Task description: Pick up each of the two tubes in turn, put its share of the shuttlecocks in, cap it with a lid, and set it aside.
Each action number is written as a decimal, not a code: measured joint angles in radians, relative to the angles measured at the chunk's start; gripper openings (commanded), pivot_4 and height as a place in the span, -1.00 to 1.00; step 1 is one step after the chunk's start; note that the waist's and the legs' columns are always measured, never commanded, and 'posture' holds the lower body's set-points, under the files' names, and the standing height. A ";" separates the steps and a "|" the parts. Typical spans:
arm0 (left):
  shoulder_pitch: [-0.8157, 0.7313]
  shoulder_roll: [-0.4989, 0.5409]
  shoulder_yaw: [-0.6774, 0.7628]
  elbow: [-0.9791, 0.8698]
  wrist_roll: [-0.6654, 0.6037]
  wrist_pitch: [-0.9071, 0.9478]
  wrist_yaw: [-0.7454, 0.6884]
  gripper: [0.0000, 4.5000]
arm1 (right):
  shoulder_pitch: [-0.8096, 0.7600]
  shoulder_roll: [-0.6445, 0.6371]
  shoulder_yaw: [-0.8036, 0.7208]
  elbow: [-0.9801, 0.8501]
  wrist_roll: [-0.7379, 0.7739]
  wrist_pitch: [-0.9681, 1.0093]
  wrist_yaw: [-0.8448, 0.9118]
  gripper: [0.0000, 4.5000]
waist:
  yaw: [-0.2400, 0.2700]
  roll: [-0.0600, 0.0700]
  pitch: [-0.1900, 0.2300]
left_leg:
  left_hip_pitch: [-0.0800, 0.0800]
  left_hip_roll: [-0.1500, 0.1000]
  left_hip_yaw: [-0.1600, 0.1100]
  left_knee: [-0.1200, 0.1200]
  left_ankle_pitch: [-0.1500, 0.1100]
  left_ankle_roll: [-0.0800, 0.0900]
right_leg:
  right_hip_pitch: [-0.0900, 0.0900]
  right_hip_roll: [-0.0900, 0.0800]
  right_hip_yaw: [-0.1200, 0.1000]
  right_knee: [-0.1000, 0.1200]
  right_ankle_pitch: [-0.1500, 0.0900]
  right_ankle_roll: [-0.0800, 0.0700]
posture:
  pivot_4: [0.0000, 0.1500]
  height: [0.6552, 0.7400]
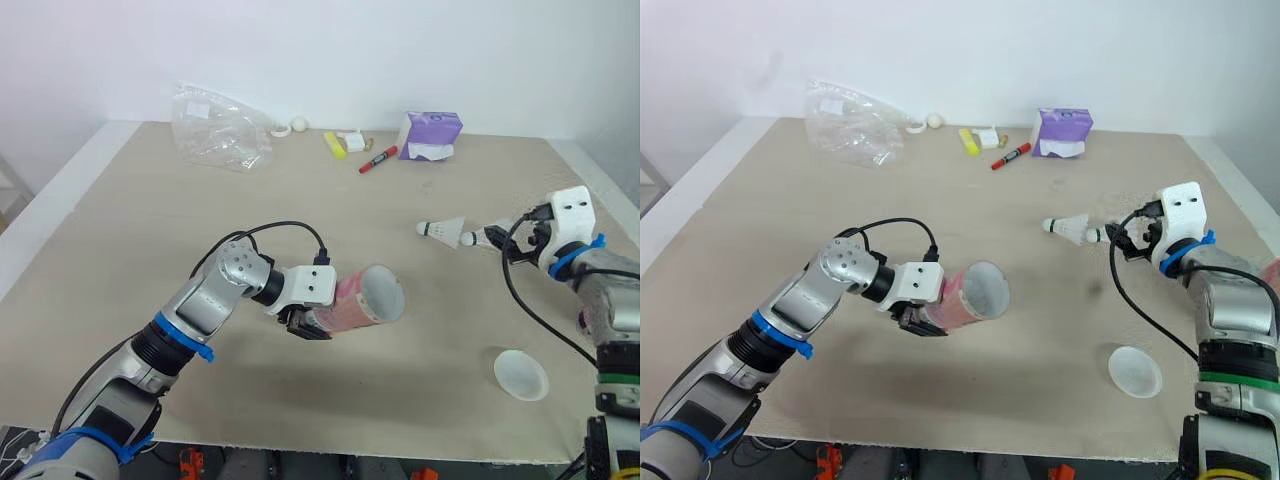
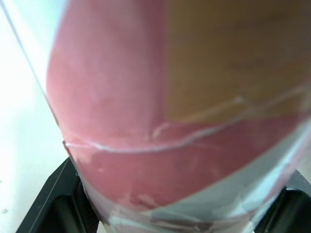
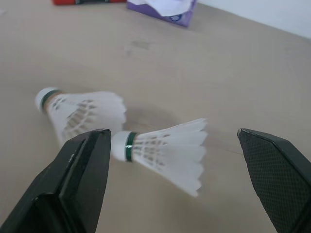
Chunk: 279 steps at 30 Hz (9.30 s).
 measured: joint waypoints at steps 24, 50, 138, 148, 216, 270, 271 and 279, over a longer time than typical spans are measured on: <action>0.019 -0.006 0.004 -0.030 -0.001 0.033 0.017 0.50 | -0.157 0.112 -0.007 0.257 -0.033 0.070 -0.154 0.99 | -0.001 0.001 0.000 | 0.000 -0.003 0.001 0.000 -0.001 0.003 | 0.000 -0.003 0.002 0.000 0.000 0.003 | 1.00 1.00; 0.027 -0.004 0.005 -0.039 -0.008 0.046 0.032 0.50 | -0.038 0.108 -0.008 0.053 0.001 0.138 -0.070 0.01 | -0.001 0.002 0.000 | 0.000 -0.003 0.001 0.000 -0.001 0.003 | 0.000 -0.003 0.002 -0.001 0.000 0.003 | 1.00 1.00; 0.011 -0.022 0.001 -0.029 -0.068 0.157 0.083 0.50 | 0.093 0.078 0.043 -0.222 0.115 0.123 -0.009 0.98 | 0.002 -0.003 -0.003 | -0.002 -0.007 -0.003 0.001 0.000 0.006 | 0.001 -0.012 -0.010 -0.001 -0.002 0.003 | 1.00 1.00; 0.015 -0.017 0.001 -0.039 -0.077 0.174 0.094 0.50 | 0.031 0.128 0.049 -0.041 0.054 0.011 0.031 0.98 | 0.000 -0.003 -0.003 | -0.002 -0.007 -0.002 0.001 0.000 0.006 | 0.002 -0.012 -0.009 -0.001 -0.002 0.004 | 1.00 1.00; -0.031 0.003 -0.030 -0.047 -0.084 0.216 0.072 0.50 | 0.285 -0.336 0.003 -0.964 0.215 -0.223 0.657 -0.99 | 0.000 0.002 0.000 | -0.002 -0.007 -0.003 -0.001 -0.002 0.007 | 0.000 -0.013 -0.011 -0.001 -0.005 0.004 | 1.00 1.00; -0.118 -0.013 -0.096 0.014 0.003 0.258 0.104 0.50 | -0.216 -0.036 0.667 -0.641 -0.116 0.047 0.710 -0.98 | -0.005 -0.005 -0.006 | 0.013 0.001 -0.003 0.001 0.001 0.006 | 0.005 -0.008 -0.015 0.001 0.002 0.000 | 1.00 1.00; -0.117 -0.013 -0.096 0.014 0.003 0.261 0.104 0.50 | -0.216 -0.031 0.667 -0.636 -0.124 0.040 0.716 -0.98 | -0.005 -0.005 -0.006 | 0.014 0.002 -0.003 0.000 0.001 0.006 | 0.004 -0.008 -0.016 0.001 0.002 0.000 | 1.00 1.00; -0.104 -0.017 -0.082 0.013 0.003 0.261 0.104 0.50 | -0.221 -0.018 0.642 -0.614 -0.148 0.021 0.766 -0.98 | -0.004 -0.003 -0.010 | 0.014 0.004 -0.003 0.000 0.002 0.003 | 0.004 -0.008 -0.019 0.001 0.002 -0.001 | 1.00 1.00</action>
